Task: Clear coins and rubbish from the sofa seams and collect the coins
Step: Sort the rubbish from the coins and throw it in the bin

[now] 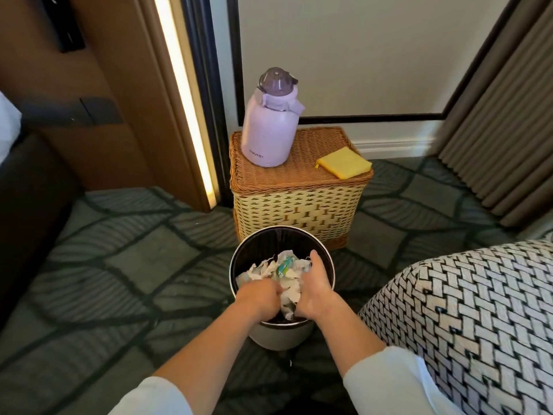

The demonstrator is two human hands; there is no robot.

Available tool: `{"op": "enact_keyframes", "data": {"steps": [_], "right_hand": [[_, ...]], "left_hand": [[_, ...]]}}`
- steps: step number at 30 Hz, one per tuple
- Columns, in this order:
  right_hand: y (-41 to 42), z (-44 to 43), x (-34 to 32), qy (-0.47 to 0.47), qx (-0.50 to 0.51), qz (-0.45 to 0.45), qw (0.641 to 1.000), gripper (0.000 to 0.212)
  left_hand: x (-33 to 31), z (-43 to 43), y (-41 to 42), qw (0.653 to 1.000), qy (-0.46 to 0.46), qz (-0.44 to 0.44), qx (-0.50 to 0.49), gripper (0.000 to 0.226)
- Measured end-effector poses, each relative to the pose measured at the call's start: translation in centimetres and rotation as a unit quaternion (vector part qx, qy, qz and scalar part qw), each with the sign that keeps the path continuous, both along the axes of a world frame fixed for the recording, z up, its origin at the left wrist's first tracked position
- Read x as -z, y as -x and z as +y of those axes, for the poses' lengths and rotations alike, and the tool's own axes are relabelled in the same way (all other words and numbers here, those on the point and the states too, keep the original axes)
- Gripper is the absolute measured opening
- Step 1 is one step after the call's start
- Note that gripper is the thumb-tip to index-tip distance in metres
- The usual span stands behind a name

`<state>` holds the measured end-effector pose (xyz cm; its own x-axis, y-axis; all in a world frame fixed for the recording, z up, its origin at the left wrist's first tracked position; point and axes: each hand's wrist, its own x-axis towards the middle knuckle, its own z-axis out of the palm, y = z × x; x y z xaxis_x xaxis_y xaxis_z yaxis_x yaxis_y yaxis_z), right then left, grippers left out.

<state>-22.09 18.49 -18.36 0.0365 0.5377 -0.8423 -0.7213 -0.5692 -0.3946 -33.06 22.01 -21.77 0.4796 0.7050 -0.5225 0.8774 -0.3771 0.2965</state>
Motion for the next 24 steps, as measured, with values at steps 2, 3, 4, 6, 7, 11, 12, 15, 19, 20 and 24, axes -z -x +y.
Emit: {"op": "enact_keyframes", "data": {"steps": [2,3,4,6,7,11,12,15,19,20,24], "right_hand": [[-0.2,-0.1,-0.5,0.005,0.001,0.002,1.000,0.076],[-0.4,-0.2,-0.9,0.009,-0.003,-0.004,1.000,0.076],[-0.7,-0.3,-1.3,0.016,-0.011,-0.015,1.000,0.077],[-1.3,-0.8,-2.5,0.020,-0.028,-0.036,0.999,0.073],[-1.5,-1.1,-3.1,0.014,-0.033,-0.040,0.999,0.071],[-2.0,-2.7,-5.5,-0.024,0.006,-0.094,0.995,0.059],[-2.2,-3.1,-6.0,-0.043,0.030,-0.112,0.992,0.053],[-3.3,-4.3,-7.9,-0.112,0.113,-0.192,0.968,0.036],[-5.8,-6.7,-12.3,-0.152,0.203,-0.332,0.908,0.016],[-6.6,-7.6,-13.3,-0.162,0.220,-0.365,0.890,0.014],[-9.7,-12.9,-16.6,-0.183,0.278,-0.459,0.824,0.016]], "left_hand": [[-0.2,0.1,-0.2,0.999,-0.025,-0.013,-0.024,0.038],[-0.4,0.2,-0.3,0.998,-0.045,-0.024,-0.043,0.040],[-0.7,0.3,-0.3,0.995,-0.064,-0.038,-0.063,0.041],[-1.9,0.3,-0.7,0.985,-0.106,-0.088,-0.104,0.038],[-2.7,0.3,-1.1,0.976,-0.127,-0.123,-0.127,0.034],[-5.9,0.1,-3.0,0.931,-0.140,-0.284,-0.178,0.028],[-6.7,0.1,-3.7,0.921,-0.133,-0.317,-0.182,0.027],[-9.1,-0.5,-5.9,0.886,-0.114,-0.410,-0.183,0.023],[-13.0,-2.5,-9.5,0.839,-0.059,-0.515,-0.164,0.022],[-14.0,-3.0,-10.6,0.832,-0.047,-0.531,-0.153,0.022],[-17.2,-6.4,-15.0,0.818,-0.018,-0.571,-0.072,0.023]]}}
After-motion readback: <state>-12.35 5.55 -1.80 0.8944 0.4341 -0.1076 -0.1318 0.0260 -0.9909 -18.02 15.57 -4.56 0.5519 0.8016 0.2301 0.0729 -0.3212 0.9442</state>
